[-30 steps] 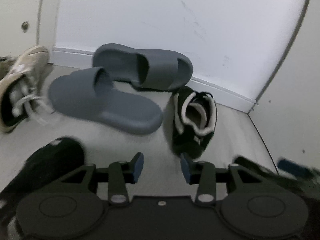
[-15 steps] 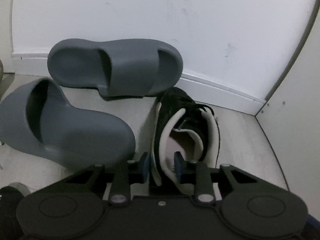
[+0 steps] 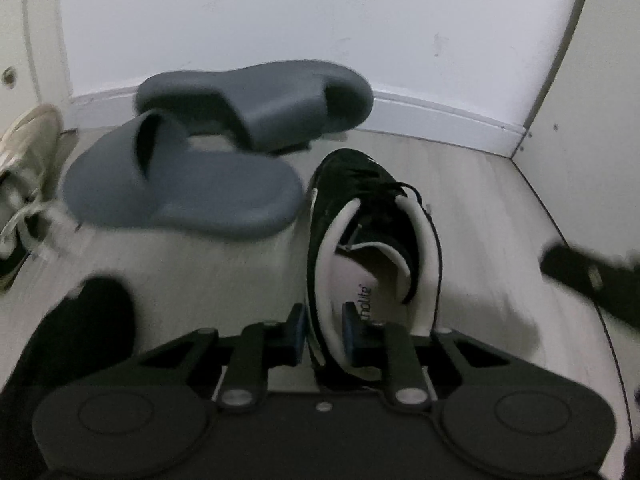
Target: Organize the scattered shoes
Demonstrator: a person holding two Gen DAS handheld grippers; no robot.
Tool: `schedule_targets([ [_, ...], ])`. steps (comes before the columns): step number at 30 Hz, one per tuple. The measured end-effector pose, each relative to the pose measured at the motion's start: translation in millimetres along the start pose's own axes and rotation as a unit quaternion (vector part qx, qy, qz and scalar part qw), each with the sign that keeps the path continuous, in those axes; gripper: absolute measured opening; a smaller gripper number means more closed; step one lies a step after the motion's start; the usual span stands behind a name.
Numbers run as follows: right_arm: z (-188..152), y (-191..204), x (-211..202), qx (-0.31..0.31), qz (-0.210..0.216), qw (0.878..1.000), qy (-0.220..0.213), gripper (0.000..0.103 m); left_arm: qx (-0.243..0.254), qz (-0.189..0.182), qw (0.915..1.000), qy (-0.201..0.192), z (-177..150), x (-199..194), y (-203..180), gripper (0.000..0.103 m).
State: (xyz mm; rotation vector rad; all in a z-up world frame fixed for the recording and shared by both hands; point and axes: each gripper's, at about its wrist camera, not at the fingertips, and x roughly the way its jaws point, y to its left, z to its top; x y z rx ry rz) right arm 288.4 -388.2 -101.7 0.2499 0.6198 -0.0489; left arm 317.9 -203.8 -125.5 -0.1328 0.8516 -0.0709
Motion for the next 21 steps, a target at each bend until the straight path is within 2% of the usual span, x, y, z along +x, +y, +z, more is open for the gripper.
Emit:
schedule_targets([
  [6,-9,18,-20,-0.039,-0.002,0.999,0.009,0.103,-0.019,-0.005,0.9997,0.015,-43,-40,22,0.020],
  [12,-15,32,-40,-0.043,0.014,0.999,0.018,0.103,-0.040,-0.016,0.9988,0.024,-78,-74,43,0.020],
  [15,-21,37,-45,-0.029,0.023,0.999,0.033,0.103,-0.042,-0.021,0.9985,0.026,-91,-87,51,0.021],
  [21,-44,48,-65,0.025,0.050,0.996,0.075,0.103,-0.048,-0.028,0.9981,0.028,-98,-96,59,0.023],
])
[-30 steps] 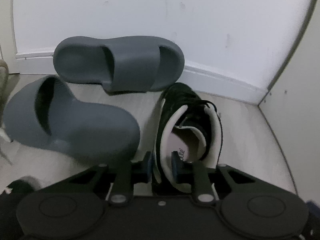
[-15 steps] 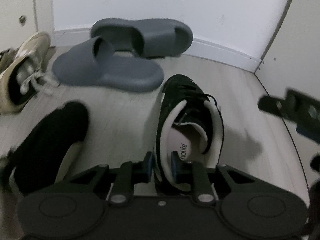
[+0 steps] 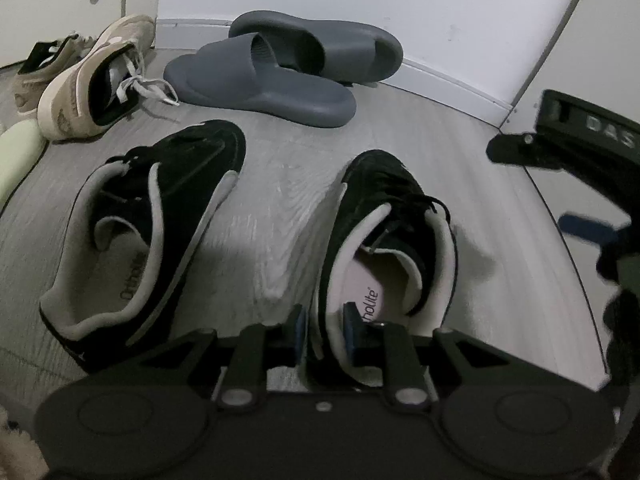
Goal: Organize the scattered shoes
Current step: 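Reach the right tool to the other black sneaker and grip its heel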
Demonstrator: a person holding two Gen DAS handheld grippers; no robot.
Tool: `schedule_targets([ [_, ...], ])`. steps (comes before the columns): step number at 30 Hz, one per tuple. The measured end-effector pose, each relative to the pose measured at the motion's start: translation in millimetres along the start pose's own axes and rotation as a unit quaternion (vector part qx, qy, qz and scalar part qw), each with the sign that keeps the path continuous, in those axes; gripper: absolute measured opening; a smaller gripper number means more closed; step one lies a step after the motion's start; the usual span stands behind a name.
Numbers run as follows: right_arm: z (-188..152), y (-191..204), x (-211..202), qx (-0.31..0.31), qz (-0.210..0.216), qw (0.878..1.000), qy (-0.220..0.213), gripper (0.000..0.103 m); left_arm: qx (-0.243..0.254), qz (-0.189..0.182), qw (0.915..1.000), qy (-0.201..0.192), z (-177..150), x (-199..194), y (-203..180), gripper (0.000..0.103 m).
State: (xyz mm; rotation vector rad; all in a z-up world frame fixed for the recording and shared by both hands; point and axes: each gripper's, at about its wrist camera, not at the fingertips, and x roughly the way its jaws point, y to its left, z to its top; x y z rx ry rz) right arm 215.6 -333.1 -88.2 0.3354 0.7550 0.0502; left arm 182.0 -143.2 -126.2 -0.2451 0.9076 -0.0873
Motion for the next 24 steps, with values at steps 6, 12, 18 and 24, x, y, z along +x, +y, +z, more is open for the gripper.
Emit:
schedule_targets([
  [6,-19,9,-12,0.020,-0.004,0.999,0.043,0.103,-0.005,-0.004,0.9998,-0.018,6,-35,22,0.027],
  [12,-31,29,-9,-0.016,0.027,0.995,0.092,0.103,-0.057,-0.009,0.9959,-0.070,11,-88,103,0.027],
  [18,-57,89,14,-0.169,-0.016,0.975,0.141,0.103,-0.093,0.036,0.9866,-0.129,21,-114,178,0.030],
  [24,-74,117,41,-0.262,-0.084,0.953,0.128,0.099,-0.137,0.020,0.9853,-0.100,18,-94,198,0.030],
])
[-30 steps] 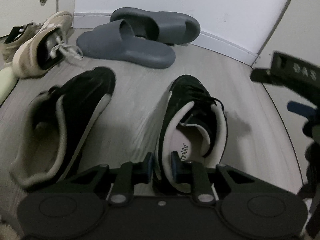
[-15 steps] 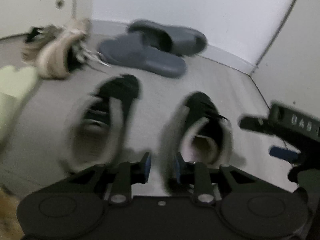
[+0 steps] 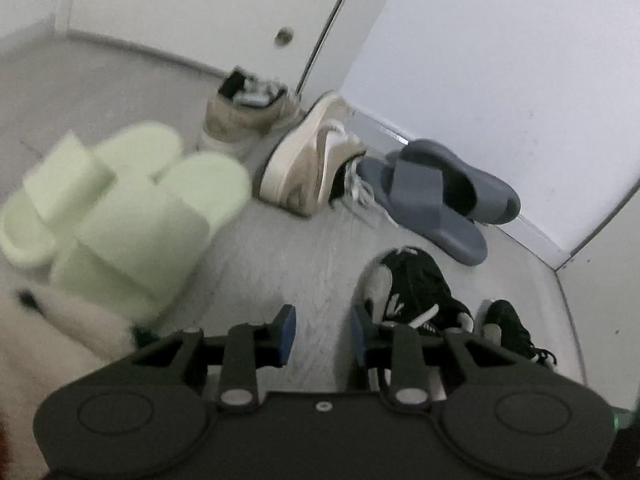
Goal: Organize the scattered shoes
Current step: 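Reach the right tool to the other black sneaker and grip its heel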
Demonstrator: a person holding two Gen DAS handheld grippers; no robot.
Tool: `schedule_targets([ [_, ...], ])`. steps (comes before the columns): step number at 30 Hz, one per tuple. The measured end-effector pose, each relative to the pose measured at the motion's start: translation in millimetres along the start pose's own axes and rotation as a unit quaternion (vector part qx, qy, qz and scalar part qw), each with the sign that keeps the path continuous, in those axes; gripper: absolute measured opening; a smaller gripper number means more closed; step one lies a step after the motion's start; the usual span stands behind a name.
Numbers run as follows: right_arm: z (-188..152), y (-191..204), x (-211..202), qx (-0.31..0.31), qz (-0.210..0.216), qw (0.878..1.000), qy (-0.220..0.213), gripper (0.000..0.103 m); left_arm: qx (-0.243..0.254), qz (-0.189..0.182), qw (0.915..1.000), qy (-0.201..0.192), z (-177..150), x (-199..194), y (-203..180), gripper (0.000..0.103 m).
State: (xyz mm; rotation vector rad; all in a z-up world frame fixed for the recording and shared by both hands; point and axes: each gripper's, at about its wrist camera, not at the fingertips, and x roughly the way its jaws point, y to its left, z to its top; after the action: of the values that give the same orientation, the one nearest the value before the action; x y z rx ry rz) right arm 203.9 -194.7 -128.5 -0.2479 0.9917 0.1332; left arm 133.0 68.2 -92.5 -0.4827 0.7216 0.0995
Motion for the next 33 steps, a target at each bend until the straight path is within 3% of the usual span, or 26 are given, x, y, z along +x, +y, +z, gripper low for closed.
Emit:
schedule_targets([
  [3,-2,-7,0,0.012,0.007,1.000,0.004,0.096,0.020,-0.002,0.9998,-0.002,-2,1,-6,0.030],
  [8,-9,-38,-3,0.087,0.021,0.995,0.037,0.087,0.019,-0.003,0.9998,-0.001,-3,2,-6,0.030],
  [13,-14,-68,-2,0.161,-0.027,0.986,0.044,0.081,0.023,-0.001,0.9997,0.001,-5,4,-7,0.030],
  [22,-13,-95,5,0.192,-0.068,0.979,0.028,0.077,0.032,0.004,0.9995,0.000,-6,4,-10,0.030],
  [30,-22,-90,-35,0.206,0.019,0.978,-0.010,0.077,0.031,0.006,0.9995,0.006,-6,7,-11,0.030],
  [33,-23,-88,-45,0.200,0.034,0.978,-0.040,0.069,0.038,0.009,0.9992,0.008,-7,9,-13,0.030],
])
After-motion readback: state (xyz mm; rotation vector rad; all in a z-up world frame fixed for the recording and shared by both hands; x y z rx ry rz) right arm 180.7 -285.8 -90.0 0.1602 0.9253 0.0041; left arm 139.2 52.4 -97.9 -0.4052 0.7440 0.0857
